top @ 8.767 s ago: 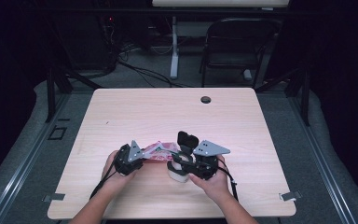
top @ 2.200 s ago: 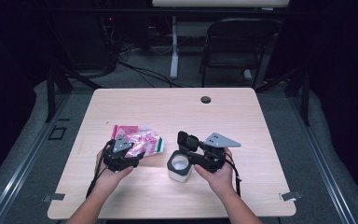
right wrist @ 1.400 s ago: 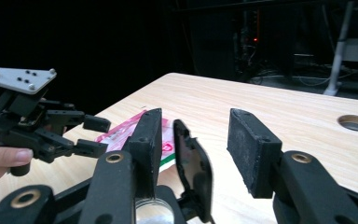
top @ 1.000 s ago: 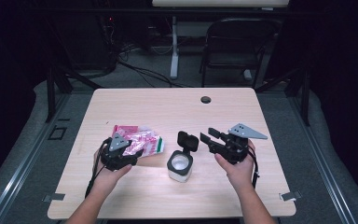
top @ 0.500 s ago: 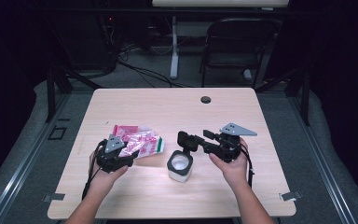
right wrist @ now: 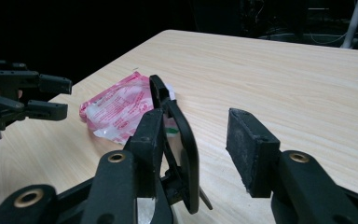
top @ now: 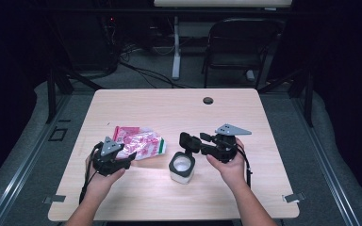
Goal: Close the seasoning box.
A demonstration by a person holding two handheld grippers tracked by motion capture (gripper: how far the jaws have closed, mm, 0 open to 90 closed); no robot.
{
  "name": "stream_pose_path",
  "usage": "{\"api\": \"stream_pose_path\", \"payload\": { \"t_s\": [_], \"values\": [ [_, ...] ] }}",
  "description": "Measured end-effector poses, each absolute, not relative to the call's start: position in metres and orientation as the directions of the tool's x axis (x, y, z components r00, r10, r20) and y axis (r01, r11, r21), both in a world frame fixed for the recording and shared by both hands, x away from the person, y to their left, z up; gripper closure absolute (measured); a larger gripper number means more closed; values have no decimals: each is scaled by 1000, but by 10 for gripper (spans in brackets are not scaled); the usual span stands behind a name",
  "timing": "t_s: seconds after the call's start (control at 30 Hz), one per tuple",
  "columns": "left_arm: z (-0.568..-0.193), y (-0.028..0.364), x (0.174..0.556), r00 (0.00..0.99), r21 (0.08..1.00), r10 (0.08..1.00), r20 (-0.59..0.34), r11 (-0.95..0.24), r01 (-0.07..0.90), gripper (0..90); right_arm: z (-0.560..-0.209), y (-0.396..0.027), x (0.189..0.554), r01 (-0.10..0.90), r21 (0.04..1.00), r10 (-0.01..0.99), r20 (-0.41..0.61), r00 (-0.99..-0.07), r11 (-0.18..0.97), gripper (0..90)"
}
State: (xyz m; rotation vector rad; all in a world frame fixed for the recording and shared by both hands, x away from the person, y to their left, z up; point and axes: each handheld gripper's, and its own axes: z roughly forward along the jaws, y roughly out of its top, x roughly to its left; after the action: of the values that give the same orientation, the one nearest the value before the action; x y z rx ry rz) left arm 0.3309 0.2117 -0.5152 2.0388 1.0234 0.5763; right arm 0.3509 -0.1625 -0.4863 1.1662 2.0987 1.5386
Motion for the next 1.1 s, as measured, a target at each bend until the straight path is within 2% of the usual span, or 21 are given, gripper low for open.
{"api": "stream_pose_path", "payload": {
  "t_s": [0.43, 0.73, 1.1],
  "values": [
    [-518, 213, 332, 574, 795, 818, 50, -380, 473, 411, -489, -158, 351, 452, 880, 727, 213, -652, 147, 712],
    [-519, 212, 332, 575, 792, 816, 51, -384, 474, 411, -490, -152, 348, 422, 882, 733, 145, -665, 209, 777],
    [-520, 211, 333, 570, 792, 820, 39, -373, 483, 412, -491, -154, 349, 416, 885, 729, 143, -669, 209, 787]
  ]
}}
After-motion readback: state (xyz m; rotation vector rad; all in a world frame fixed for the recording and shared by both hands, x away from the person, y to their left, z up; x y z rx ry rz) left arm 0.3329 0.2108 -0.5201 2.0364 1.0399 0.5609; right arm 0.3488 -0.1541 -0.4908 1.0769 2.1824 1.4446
